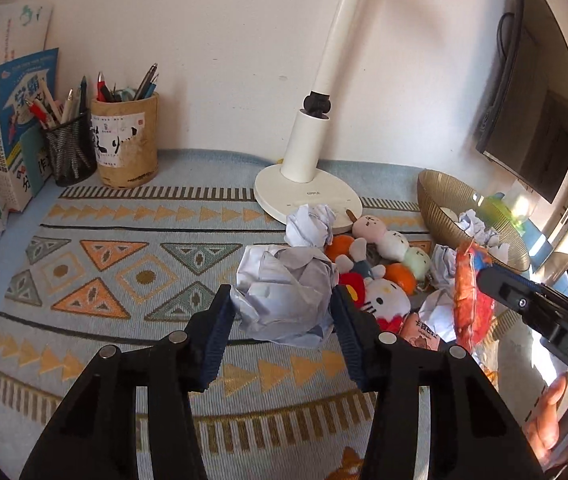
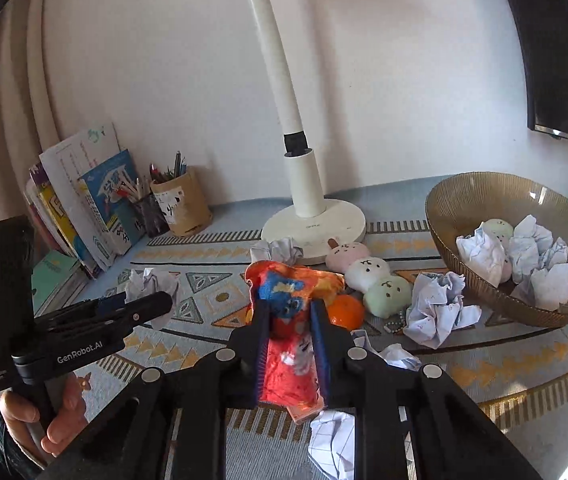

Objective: Organize objects
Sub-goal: 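Grasp a paper ball with the left tool while the right tool grasps the red snack bag, then carry the paper ball and red snack bag to the brown bowl and release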

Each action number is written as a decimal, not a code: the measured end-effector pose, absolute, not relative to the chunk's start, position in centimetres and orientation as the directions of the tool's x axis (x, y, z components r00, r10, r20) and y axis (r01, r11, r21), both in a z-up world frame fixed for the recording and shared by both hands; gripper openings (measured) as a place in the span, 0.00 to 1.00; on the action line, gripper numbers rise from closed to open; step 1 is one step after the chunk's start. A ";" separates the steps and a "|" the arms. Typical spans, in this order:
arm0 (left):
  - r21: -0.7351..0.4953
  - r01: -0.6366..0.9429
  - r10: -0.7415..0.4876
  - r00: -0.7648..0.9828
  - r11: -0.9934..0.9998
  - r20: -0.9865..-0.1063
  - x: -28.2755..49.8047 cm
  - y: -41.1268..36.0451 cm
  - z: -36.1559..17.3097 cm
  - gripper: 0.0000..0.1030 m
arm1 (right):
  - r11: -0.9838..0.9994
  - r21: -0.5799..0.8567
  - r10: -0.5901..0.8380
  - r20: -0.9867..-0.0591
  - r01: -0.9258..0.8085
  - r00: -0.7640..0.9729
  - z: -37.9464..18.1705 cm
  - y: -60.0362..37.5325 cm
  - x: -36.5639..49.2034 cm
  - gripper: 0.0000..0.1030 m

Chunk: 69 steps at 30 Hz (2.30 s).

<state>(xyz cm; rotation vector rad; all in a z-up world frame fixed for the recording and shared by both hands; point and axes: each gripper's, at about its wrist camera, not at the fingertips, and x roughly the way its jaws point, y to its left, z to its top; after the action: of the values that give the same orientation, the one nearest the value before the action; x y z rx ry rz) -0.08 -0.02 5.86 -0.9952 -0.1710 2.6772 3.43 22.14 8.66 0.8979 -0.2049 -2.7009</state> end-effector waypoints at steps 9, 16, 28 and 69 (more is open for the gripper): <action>-0.166 -0.190 0.252 -0.742 -0.968 -0.621 6.5 0.4 3.8 0.45 | -0.938 0.204 -0.339 -0.711 0.280 -0.617 2.8 20.1 10.1 0.19; -0.143 -0.218 0.259 -0.746 -0.965 -0.613 6.9 1.5 2.1 0.47 | -0.942 0.258 -0.336 -0.727 0.215 -0.599 2.0 21.3 11.6 0.68; -0.170 -0.182 0.249 -0.747 -0.968 -0.616 7.1 0.9 1.9 0.47 | -0.981 0.101 -0.183 -0.767 0.166 -0.615 0.5 17.2 10.1 0.72; -0.102 -0.531 0.502 -0.699 -0.841 -0.510 -6.1 27.1 10.6 0.95 | -0.882 0.396 -0.012 -0.559 -0.254 -0.829 11.4 47.1 -1.6 0.48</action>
<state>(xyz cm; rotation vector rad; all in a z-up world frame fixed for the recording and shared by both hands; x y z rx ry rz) -6.10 27.08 10.58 -0.7202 0.0713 2.4695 -1.58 47.06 11.41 0.9352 -0.7659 -3.0408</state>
